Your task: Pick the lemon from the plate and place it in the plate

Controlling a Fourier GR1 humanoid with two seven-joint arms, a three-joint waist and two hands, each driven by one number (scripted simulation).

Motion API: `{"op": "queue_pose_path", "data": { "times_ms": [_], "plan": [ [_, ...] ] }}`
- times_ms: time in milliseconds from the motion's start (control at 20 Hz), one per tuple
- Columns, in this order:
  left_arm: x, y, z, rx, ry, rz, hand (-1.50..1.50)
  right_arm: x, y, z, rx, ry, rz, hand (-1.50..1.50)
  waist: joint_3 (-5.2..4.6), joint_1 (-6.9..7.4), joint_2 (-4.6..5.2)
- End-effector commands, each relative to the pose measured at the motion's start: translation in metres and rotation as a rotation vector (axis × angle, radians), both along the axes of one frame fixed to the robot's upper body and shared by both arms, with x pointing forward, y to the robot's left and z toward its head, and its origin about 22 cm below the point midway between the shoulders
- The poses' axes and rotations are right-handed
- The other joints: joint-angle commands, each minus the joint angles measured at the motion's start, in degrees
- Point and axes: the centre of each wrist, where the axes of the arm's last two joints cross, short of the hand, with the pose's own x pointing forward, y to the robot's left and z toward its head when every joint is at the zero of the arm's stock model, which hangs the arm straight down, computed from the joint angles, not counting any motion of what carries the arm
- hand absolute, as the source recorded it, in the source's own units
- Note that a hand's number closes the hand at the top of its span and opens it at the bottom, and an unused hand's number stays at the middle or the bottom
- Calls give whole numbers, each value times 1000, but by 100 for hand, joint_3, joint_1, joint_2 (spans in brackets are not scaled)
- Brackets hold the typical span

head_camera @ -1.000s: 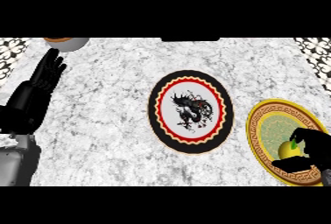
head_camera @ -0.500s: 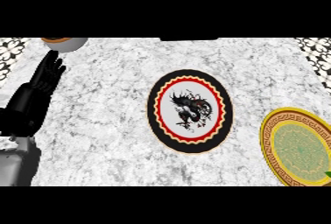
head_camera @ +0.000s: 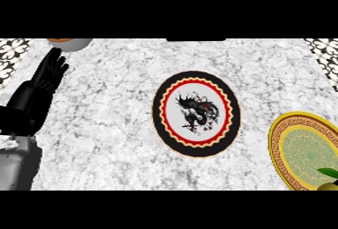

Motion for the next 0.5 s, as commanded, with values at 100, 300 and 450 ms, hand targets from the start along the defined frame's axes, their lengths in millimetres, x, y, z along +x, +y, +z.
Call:
{"op": "queue_pose_path", "data": {
  "times_ms": [100, 300, 450],
  "plan": [
    [-9, -1, -7, -5, -6, -6, 0, -7, 49, 36, 133, -154, 138, 150, 3, 94, 14],
    [4, 9, -12, 1, -14, -13, 0, 21, 69, 50, 148, -151, 186, 150, 0, 141, 39],
    [3, 16, 7, 6, -22, -41, 0, 43, 76, 74, 152, -162, 207, 150, -2, 202, 41]
  ]
}}
